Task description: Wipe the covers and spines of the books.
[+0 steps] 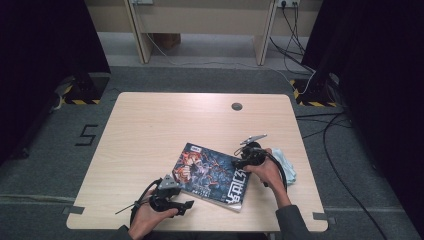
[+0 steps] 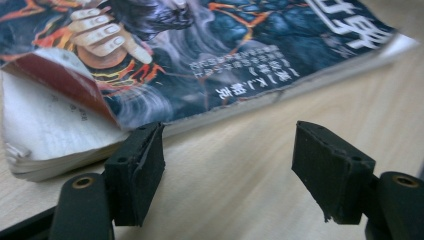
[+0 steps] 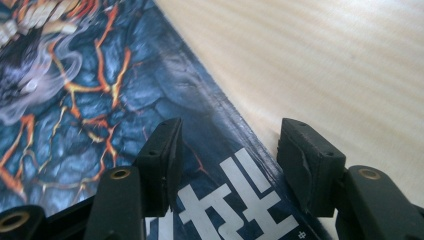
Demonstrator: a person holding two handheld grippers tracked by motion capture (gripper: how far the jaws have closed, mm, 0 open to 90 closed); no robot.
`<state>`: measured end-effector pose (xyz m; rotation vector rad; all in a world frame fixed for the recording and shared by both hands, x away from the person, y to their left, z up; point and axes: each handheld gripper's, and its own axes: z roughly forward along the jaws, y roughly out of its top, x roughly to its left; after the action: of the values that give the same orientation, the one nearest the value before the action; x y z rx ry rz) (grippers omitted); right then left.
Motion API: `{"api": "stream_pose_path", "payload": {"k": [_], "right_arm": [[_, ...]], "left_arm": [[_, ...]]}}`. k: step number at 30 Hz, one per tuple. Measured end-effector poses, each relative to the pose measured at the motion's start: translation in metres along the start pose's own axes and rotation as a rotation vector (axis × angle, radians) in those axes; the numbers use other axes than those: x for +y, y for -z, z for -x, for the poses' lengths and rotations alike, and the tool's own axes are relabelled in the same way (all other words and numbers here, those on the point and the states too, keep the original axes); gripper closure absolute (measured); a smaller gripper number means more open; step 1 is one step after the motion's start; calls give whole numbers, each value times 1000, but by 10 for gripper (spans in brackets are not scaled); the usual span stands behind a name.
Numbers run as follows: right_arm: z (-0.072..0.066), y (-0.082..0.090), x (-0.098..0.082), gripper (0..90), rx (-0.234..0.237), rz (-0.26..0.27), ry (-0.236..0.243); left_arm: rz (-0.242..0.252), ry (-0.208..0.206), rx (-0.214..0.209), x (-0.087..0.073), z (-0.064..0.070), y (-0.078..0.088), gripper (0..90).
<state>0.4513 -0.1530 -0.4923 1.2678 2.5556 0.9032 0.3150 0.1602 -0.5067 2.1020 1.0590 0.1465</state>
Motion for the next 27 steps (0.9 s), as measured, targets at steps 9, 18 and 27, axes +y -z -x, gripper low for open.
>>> {"api": "stream_pose_path", "payload": {"k": [9,18,27], "right_arm": [[-13,21,-27,476,44,-56,28],[-18,19,-26,494,72,-59,7],[-20,2,-9,492,59,-1,-17]], "left_arm": [[25,63,36,14,-21,-9,223],[52,94,43,30,-37,-19,261],[45,94,-14,22,-16,-20,259]]}}
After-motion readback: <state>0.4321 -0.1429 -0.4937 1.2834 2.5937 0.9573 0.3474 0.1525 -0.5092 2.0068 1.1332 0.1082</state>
